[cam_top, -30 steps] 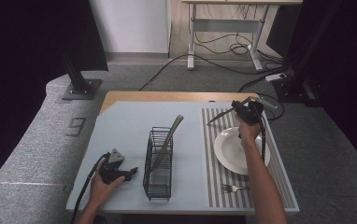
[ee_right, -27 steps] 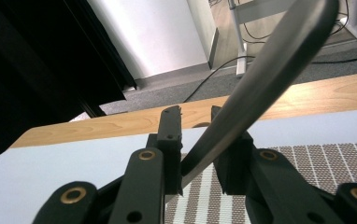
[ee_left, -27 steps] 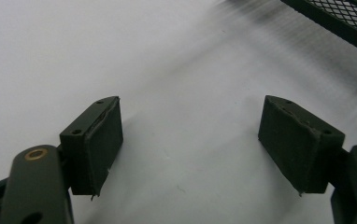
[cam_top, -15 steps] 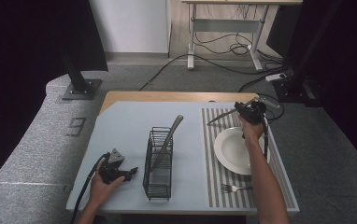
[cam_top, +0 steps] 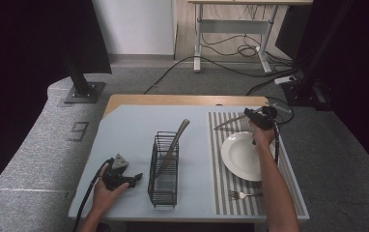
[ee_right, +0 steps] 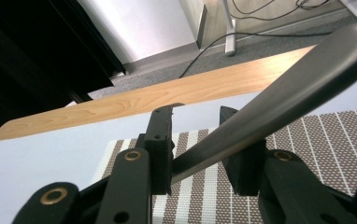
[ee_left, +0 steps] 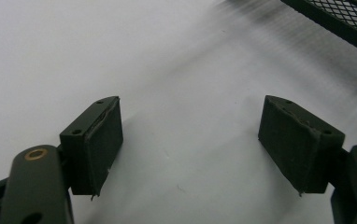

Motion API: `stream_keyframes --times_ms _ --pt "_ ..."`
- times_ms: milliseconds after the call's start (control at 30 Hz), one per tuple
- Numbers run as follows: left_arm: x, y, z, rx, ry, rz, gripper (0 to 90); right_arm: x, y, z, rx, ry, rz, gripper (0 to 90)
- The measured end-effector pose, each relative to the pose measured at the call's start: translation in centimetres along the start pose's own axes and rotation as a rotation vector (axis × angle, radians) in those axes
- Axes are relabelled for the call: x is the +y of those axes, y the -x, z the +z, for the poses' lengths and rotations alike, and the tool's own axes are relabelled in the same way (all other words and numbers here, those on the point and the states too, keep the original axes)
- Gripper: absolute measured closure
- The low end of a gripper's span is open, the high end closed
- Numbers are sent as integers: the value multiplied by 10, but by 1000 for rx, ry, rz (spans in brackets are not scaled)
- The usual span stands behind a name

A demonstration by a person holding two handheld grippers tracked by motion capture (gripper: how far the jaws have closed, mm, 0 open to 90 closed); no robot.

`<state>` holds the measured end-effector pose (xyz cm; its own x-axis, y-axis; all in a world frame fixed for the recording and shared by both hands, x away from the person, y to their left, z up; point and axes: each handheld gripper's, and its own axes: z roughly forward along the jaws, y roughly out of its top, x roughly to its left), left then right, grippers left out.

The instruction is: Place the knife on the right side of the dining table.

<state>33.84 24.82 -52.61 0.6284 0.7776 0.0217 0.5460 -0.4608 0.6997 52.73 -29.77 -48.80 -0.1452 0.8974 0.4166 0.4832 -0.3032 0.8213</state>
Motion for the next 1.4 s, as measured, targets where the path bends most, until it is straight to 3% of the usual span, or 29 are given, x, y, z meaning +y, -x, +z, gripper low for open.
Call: stream_keyframes --times_ms 467,1067,1400 --pt "0 0 0 0 0 -1 214 -2 9 2 -19 -31 4 615" --pt "0 0 0 -1 0 -2 214 -5 26 3 -26 -92 51 562" --pt "0 1 0 4 2 3 214 -3 32 4 -34 -133 36 516"
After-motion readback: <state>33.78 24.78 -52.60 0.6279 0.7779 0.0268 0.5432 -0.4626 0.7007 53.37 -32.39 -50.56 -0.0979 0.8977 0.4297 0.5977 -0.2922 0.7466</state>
